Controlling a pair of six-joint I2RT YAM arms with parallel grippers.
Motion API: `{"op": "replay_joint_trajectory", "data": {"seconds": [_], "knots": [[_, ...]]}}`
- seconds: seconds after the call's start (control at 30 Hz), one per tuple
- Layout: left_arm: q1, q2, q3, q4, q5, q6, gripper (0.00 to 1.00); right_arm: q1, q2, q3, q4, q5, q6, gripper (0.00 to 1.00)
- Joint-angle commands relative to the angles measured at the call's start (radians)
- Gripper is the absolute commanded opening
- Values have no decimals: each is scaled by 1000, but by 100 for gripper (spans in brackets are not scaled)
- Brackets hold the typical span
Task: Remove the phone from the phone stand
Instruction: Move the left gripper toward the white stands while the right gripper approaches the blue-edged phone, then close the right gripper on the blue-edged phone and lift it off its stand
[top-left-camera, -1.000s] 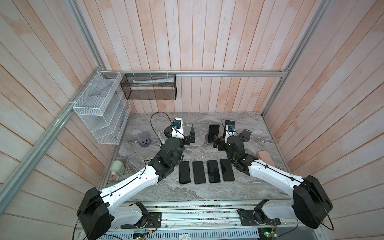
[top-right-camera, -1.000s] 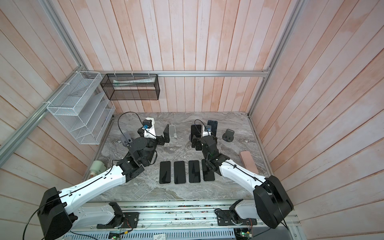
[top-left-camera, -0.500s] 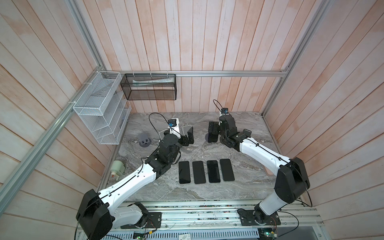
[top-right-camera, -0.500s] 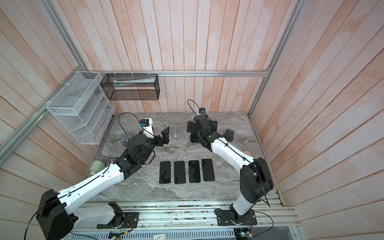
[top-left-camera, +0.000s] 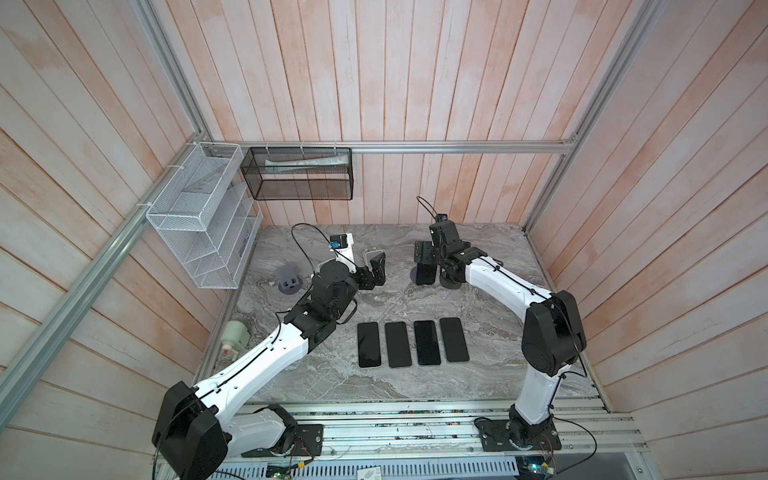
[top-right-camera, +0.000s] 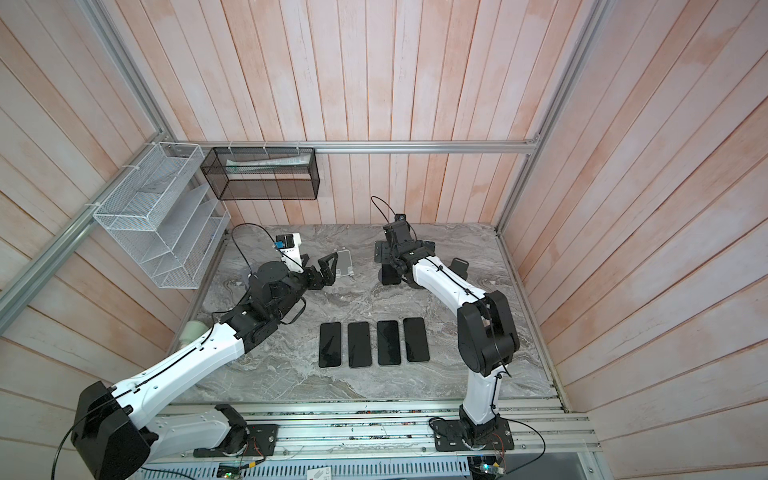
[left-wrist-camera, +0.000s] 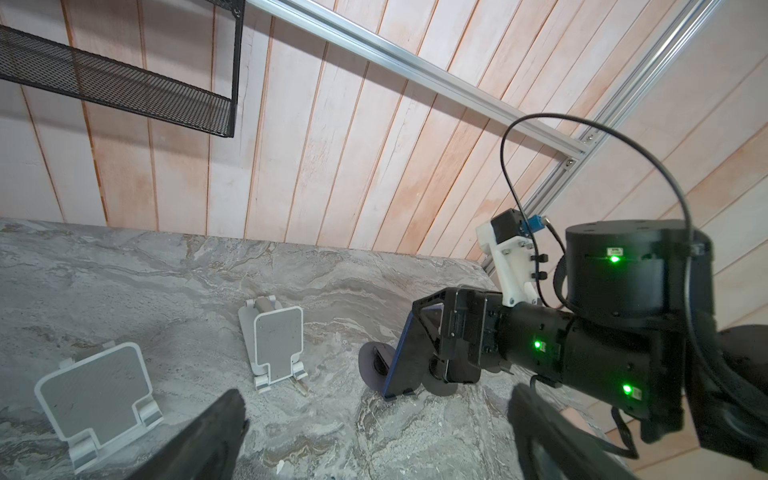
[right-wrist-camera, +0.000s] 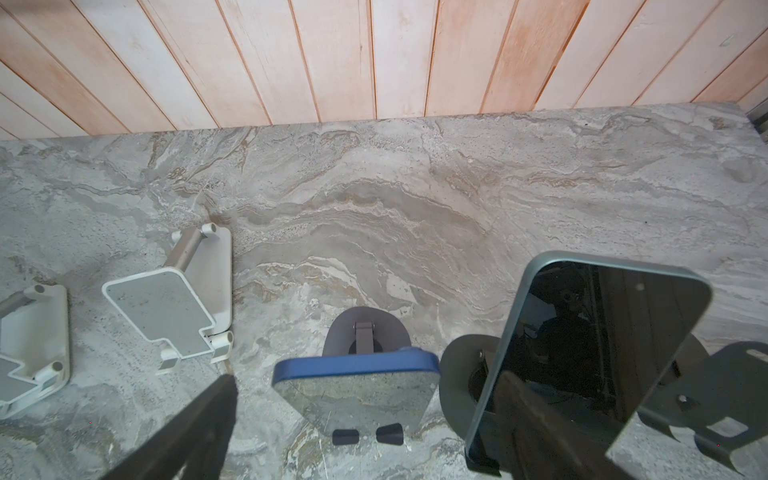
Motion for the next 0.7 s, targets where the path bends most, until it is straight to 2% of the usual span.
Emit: {"op": "replay_joint_trajectory", "data": {"seconds": [0.0,0.37,0.67], "knots": [[12,-20,36,-11,55,-19,100,-11,31,51,-35,-43,-1,98],[36,-13,30,-6,72,-32,100,-12,62,35,-6,-35,25,97],[39,-13,30,-6,70,-29,100,-9,83,15,40,-29,40,92]]}}
